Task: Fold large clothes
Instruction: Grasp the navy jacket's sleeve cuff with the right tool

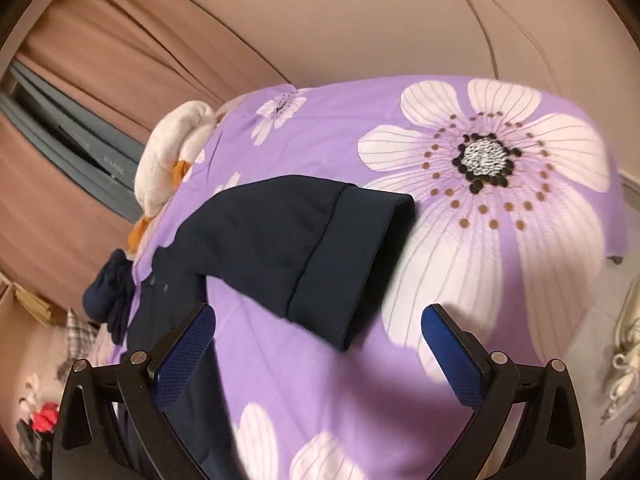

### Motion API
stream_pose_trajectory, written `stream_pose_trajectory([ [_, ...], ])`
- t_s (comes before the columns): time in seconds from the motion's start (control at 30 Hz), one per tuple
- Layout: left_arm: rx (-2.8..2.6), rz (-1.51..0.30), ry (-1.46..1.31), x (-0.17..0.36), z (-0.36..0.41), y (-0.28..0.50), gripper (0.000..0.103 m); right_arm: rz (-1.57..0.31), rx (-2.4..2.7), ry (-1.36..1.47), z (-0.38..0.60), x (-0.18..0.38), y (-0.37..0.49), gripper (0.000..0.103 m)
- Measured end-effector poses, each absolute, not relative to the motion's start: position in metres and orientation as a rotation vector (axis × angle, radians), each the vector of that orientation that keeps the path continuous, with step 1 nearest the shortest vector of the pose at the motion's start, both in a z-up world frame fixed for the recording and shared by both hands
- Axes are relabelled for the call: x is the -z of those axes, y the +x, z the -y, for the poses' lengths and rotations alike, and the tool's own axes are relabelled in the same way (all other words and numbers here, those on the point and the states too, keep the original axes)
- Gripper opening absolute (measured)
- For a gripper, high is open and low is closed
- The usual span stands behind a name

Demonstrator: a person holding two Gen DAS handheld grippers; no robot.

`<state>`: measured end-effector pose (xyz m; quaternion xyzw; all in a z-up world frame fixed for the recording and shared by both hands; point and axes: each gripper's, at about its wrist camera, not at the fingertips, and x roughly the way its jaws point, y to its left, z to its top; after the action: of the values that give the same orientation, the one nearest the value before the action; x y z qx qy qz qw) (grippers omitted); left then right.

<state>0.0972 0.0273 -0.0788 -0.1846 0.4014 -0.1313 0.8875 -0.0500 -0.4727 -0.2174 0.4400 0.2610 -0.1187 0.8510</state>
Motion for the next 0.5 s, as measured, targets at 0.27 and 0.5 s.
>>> stream_pose_trajectory([
  [0.27,0.281,-0.873,-0.331,0.084,-0.009,0.109,0.103,-0.457,0.247,0.937,0.487,0.224,-0.020,0.102],
  [0.5,0.265,-0.907,-0.269,0.093,0.001,0.111,0.103,-0.468,0.236,0.859,0.483,0.224,-0.011,0.070],
])
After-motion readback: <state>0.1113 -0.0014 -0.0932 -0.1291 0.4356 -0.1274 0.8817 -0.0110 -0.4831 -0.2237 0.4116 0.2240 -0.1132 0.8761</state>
